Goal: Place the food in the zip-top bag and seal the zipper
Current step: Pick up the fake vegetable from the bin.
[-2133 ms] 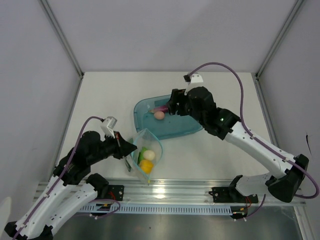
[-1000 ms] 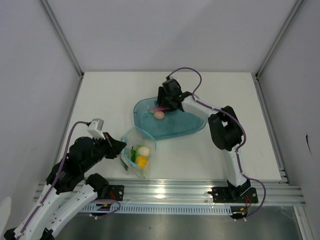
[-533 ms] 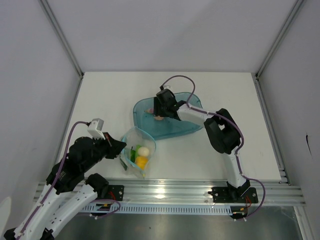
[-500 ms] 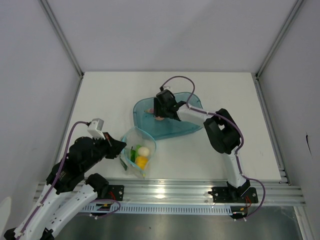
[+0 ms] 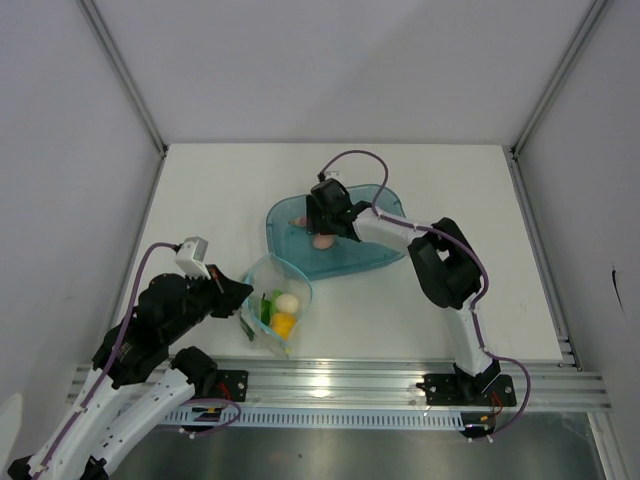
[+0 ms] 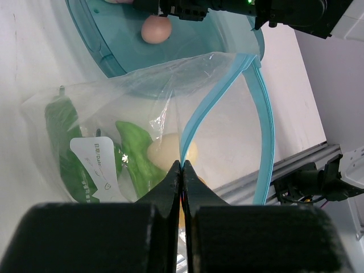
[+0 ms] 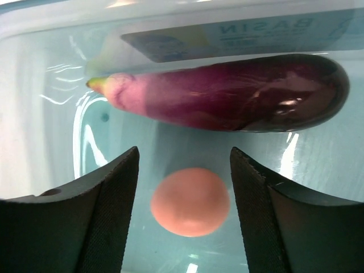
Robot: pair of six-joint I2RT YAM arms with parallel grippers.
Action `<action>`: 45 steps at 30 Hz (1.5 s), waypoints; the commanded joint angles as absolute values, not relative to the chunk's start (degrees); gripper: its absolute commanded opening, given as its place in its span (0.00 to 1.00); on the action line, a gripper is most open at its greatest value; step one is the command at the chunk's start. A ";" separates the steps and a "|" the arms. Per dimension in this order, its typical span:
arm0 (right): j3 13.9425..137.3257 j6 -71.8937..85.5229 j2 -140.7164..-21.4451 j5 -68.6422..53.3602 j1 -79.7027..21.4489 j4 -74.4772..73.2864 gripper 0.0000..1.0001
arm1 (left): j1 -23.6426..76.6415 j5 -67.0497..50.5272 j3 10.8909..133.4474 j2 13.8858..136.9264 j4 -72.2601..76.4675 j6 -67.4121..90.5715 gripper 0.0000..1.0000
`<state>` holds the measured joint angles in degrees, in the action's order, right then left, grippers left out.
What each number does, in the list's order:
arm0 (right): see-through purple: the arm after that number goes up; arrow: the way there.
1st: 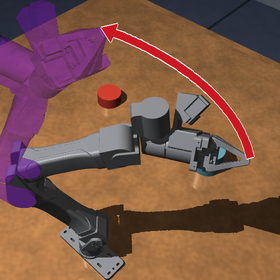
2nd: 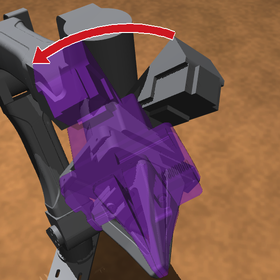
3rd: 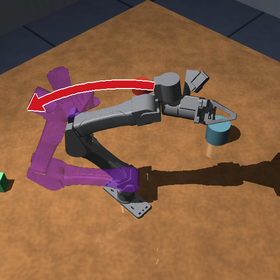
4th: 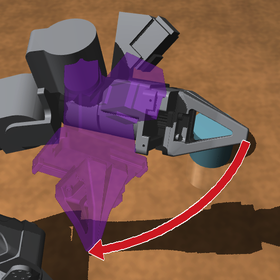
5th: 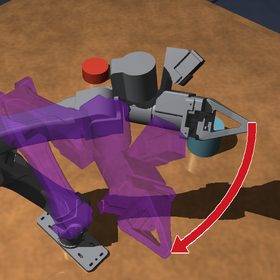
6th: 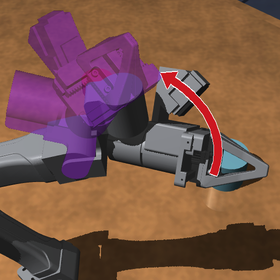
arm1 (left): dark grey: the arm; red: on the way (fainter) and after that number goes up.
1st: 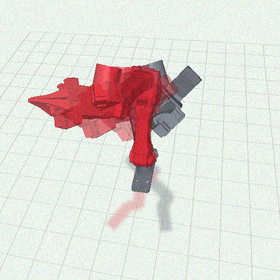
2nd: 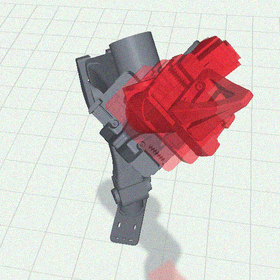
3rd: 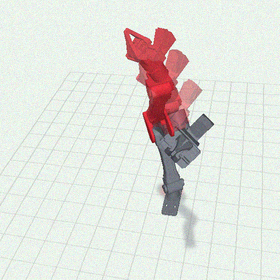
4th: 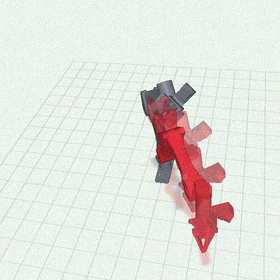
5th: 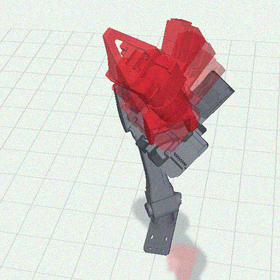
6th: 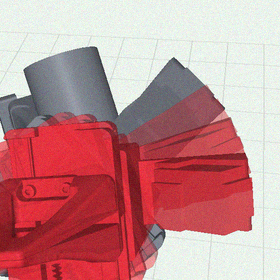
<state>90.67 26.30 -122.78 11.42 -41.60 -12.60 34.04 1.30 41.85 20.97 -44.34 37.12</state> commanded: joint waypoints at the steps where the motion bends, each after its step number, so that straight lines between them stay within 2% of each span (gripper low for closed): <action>1: 93.78 25.49 -121.82 11.87 -42.63 -13.88 0.69 | 33.75 1.14 43.42 21.09 -44.21 37.71 0.01; 7: 95.18 24.70 -121.38 12.04 -43.07 -16.95 0.76 | 33.75 0.70 43.16 21.53 -43.59 37.53 0.01; 20: 100.72 22.76 -119.35 19.25 -44.30 -33.56 0.82 | 33.75 -2.72 41.31 20.39 -41.05 38.23 0.00; 26: 97.74 24.96 -118.56 18.99 -44.47 -32.61 0.83 | 33.75 -3.96 40.96 18.81 -41.39 38.76 0.01; 35: 98.44 26.72 -121.29 13.89 -44.30 -31.82 0.81 | 33.75 -4.13 42.10 18.46 -41.92 38.41 0.01; 45: 100.72 27.33 -125.59 8.62 -42.89 -29.97 0.69 | 33.75 -3.78 41.92 18.46 -42.27 38.06 0.00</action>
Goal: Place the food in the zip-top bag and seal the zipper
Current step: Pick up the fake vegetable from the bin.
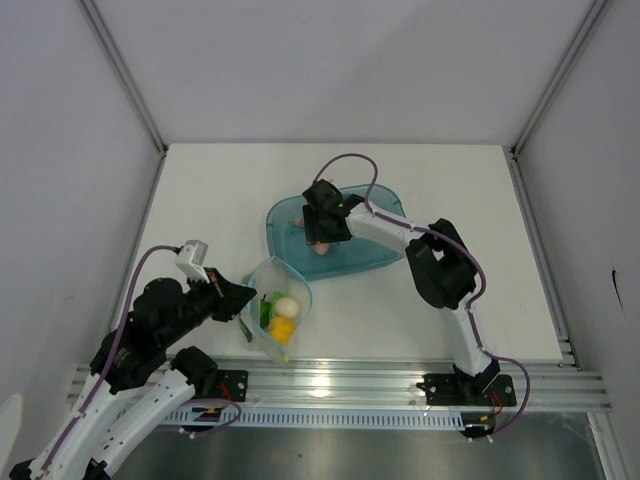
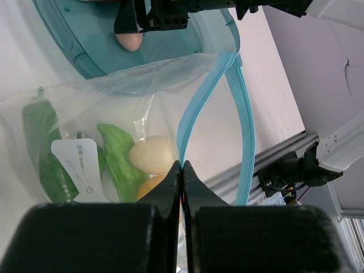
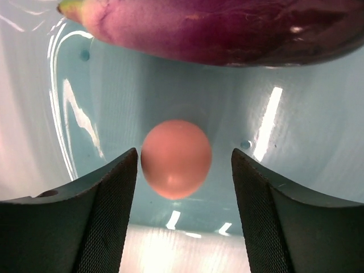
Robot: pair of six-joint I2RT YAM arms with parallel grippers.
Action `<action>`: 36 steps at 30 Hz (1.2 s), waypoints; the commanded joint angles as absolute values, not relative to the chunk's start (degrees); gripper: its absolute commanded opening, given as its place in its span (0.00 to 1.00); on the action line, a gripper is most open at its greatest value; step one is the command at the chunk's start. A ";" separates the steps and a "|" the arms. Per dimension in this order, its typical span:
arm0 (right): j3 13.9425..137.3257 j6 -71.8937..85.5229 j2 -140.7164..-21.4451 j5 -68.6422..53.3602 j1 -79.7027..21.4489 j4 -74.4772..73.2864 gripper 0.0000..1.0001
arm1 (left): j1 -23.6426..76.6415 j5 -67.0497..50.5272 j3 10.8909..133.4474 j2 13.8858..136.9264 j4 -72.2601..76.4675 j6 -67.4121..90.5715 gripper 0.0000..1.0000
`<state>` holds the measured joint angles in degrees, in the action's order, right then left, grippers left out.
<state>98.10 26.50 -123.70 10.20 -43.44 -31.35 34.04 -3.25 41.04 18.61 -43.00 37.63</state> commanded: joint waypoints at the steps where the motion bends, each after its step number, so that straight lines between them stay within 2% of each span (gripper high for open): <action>1: 101.33 27.33 -126.03 8.35 -42.89 -30.23 0.68 | 33.75 -3.69 42.01 18.54 -42.19 38.06 0.01; 10: 100.99 27.16 -127.09 7.65 -42.80 -29.88 0.61 | 33.75 -3.52 41.92 18.90 -42.01 38.14 0.01; 13: 101.16 27.07 -127.44 7.12 -42.36 -29.71 0.51 | 33.75 -3.87 41.66 18.90 -42.01 38.23 0.01; 14: 101.16 26.90 -127.44 6.86 -42.10 -29.71 0.42 | 33.75 -3.95 41.66 18.90 -41.84 38.23 0.00; 17: 100.81 26.72 -126.65 7.38 -42.01 -29.62 0.26 | 33.75 -3.95 41.75 18.72 -42.19 38.23 0.01; 19: 100.02 26.37 -124.99 7.91 -42.01 -29.36 0.21 | 33.75 -3.87 41.75 18.63 -42.36 38.23 0.00; 21: 98.53 26.19 -122.62 8.70 -42.10 -28.40 0.11 | 33.75 -4.13 41.75 18.37 -42.36 38.49 0.01; 24: 93.35 25.93 -114.90 10.28 -42.62 -26.63 0.03 | 33.66 -4.04 41.31 17.85 -42.01 38.93 0.01; 26: 89.66 25.32 -108.50 11.33 -43.24 -26.37 0.00 | 33.66 -3.52 40.78 17.40 -41.31 39.29 0.01; 36: 76.82 25.58 -82.92 15.82 -53.78 -26.63 0.00 | 33.75 -1.94 41.66 18.81 -41.22 39.90 0.01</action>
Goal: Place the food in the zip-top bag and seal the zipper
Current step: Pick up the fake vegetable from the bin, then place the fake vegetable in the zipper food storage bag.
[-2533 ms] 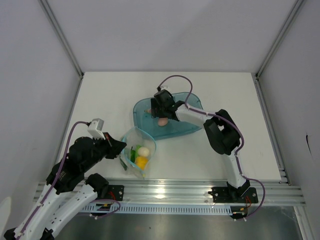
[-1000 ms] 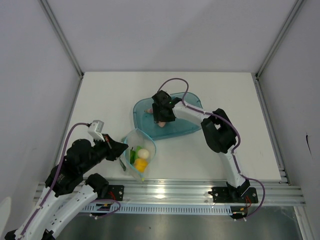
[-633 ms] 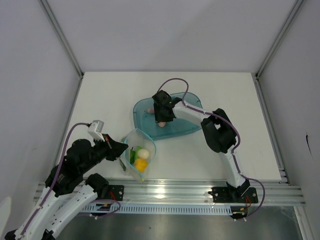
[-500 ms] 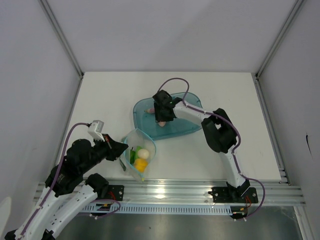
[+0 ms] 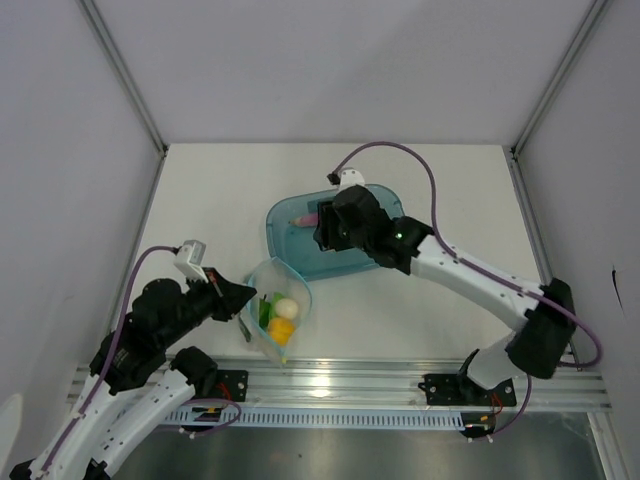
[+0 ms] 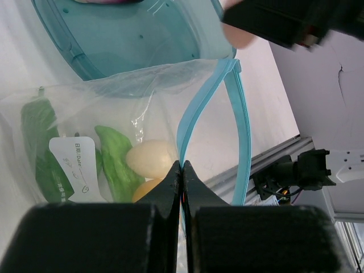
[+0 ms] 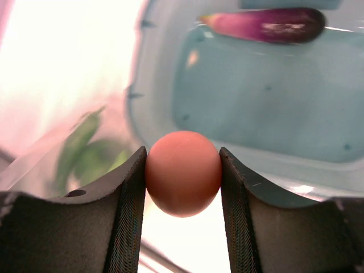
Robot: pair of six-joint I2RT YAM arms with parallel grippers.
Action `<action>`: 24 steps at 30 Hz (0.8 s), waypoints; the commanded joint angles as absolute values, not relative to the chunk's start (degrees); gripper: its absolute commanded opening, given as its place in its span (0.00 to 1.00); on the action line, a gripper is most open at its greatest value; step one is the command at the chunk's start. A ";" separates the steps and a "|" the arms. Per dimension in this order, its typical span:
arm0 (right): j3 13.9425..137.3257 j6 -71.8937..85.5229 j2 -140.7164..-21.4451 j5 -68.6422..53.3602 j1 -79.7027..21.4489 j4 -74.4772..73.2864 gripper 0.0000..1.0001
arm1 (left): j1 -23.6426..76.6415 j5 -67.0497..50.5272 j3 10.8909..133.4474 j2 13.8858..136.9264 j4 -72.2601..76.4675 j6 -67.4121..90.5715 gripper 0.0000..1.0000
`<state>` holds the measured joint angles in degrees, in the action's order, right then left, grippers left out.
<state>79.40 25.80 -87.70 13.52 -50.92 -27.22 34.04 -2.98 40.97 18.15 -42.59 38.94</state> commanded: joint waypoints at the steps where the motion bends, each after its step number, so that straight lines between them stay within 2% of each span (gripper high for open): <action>1: 75.34 25.58 -79.31 15.99 -56.14 -26.02 0.00 | 33.75 -1.85 41.66 18.63 -40.96 39.99 0.01; 8: 72.86 26.01 -71.46 11.35 -65.29 -23.55 0.00 | 33.75 -2.55 41.84 20.39 -40.52 40.16 0.01; 15: 75.93 27.33 -75.49 12.66 -72.15 -25.32 0.00 | 33.75 -3.96 41.57 21.18 -39.55 40.25 0.01; 22: 80.06 26.28 -82.08 9.05 -72.77 -25.22 0.00 | 33.75 -4.83 42.45 21.36 -39.64 39.82 0.01; 24: 81.64 25.76 -84.28 8.97 -72.77 -26.36 0.04 | 33.75 -4.92 42.01 20.83 -39.46 39.64 0.00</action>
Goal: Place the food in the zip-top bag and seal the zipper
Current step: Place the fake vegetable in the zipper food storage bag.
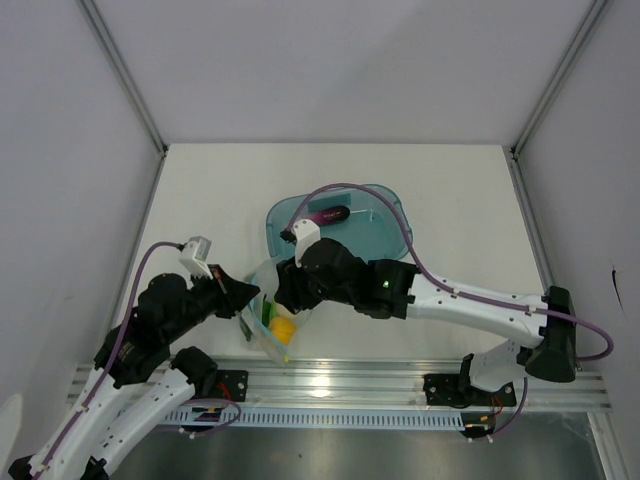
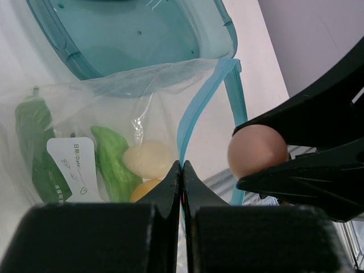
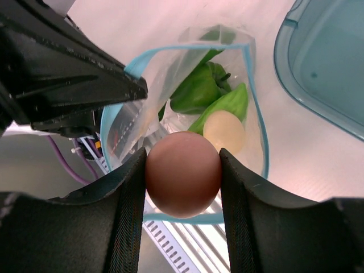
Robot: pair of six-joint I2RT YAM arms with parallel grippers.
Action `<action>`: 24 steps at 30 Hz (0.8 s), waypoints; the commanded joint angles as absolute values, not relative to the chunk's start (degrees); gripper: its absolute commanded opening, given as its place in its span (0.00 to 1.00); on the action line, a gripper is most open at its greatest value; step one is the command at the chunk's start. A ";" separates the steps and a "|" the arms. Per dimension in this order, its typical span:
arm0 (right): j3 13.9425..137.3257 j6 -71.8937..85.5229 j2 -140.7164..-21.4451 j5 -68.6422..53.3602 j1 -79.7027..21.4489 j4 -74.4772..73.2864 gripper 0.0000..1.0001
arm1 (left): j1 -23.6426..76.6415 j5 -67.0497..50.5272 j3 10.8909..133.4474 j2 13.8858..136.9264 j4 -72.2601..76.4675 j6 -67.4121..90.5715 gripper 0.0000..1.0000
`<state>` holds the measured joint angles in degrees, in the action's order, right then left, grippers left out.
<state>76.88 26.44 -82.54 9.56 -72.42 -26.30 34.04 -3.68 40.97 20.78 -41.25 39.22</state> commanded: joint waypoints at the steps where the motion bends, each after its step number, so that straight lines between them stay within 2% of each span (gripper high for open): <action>1: 82.26 25.66 -84.81 8.88 -72.77 -27.06 0.17 | 33.75 -5.27 41.75 20.48 -39.20 39.64 0.01; 3: 82.97 25.58 -85.60 9.05 -72.86 -27.07 0.26 | 33.75 -5.54 41.84 20.48 -38.94 39.29 0.01; 4: 83.06 25.66 -85.69 9.40 -72.86 -26.90 0.37 | 33.75 -5.54 42.27 20.83 -39.02 39.20 0.01; 6: 82.88 25.58 -85.61 10.36 -72.86 -26.81 0.47 | 33.75 -5.80 42.80 21.27 -39.11 38.68 0.01; 12: 83.41 24.61 -85.78 12.48 -72.86 -26.72 0.69 | 33.75 -5.98 42.98 22.06 -38.67 38.41 0.01; 13: 83.58 24.52 -85.52 13.44 -72.86 -26.72 0.76 | 33.75 -5.89 42.98 21.97 -38.50 38.50 0.01; 17: 84.90 23.12 -85.52 15.11 -72.77 -27.51 0.89 | 33.75 -4.92 42.19 21.36 -38.41 39.28 0.01; 21: 86.39 22.94 -85.60 19.59 -72.69 -29.35 0.99 | 33.75 -5.27 42.27 21.01 -37.79 38.68 0.00; 24: 87.89 23.11 -85.52 23.55 -71.99 -32.16 0.99 | 33.75 -5.01 42.80 21.27 -38.58 38.41 0.00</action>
